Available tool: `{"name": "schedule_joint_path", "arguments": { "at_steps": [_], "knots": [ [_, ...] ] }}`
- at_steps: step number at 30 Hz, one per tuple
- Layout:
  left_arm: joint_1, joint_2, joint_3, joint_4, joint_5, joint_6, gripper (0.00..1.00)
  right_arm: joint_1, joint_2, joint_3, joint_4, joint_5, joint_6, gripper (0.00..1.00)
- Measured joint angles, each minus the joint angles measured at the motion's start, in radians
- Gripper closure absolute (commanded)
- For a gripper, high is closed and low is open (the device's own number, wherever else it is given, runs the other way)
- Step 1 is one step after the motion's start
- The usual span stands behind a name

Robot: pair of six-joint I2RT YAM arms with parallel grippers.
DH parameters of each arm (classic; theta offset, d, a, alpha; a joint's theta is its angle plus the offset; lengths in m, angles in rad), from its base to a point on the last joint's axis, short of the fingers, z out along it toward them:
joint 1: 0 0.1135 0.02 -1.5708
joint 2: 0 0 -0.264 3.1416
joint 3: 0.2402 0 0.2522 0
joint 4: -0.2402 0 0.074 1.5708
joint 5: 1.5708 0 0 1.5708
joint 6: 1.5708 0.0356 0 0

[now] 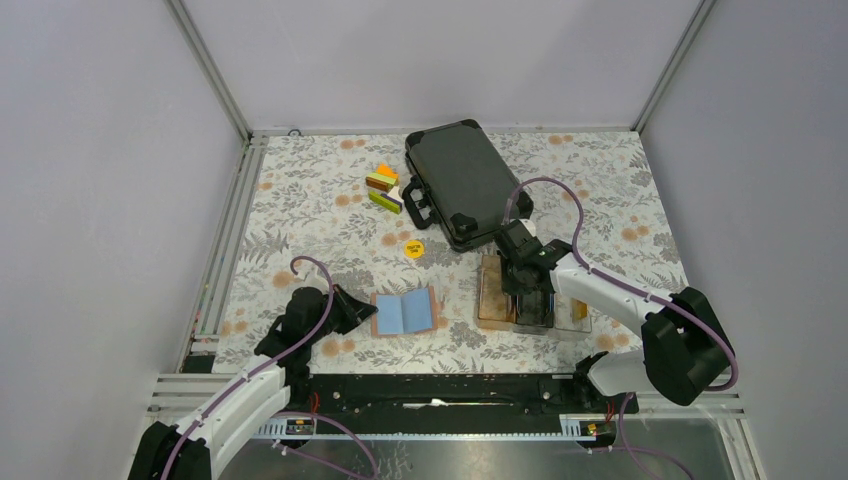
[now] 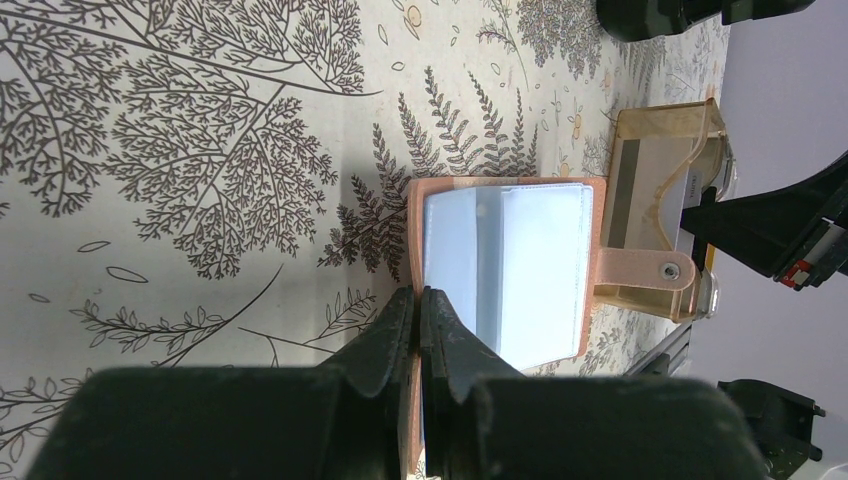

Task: Put the credit cards into the card holder
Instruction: Pick up the credit card from the storage box.

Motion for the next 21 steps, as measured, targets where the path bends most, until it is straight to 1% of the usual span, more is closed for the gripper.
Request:
{"name": "schedule_joint_path", "arguments": {
  "at_steps": [7,11,16,21],
  "knots": [
    [0.000,0.000,0.000,0.000,0.000,0.003,1.00,0.000,0.000,0.000,0.000,0.005,0.010,0.91],
    [0.000,0.000,0.000,0.000,0.000,0.004,1.00,0.000,-0.002,0.000,0.001,0.005,0.017,1.00],
    [0.000,0.000,0.000,0.000,0.000,0.006,1.00,0.000,-0.038,0.000,0.001,0.004,0.026,1.00],
    [0.000,0.000,0.000,0.000,0.000,0.006,1.00,0.000,-0.119,0.000,0.001,0.004,0.029,1.00]
  ]
}}
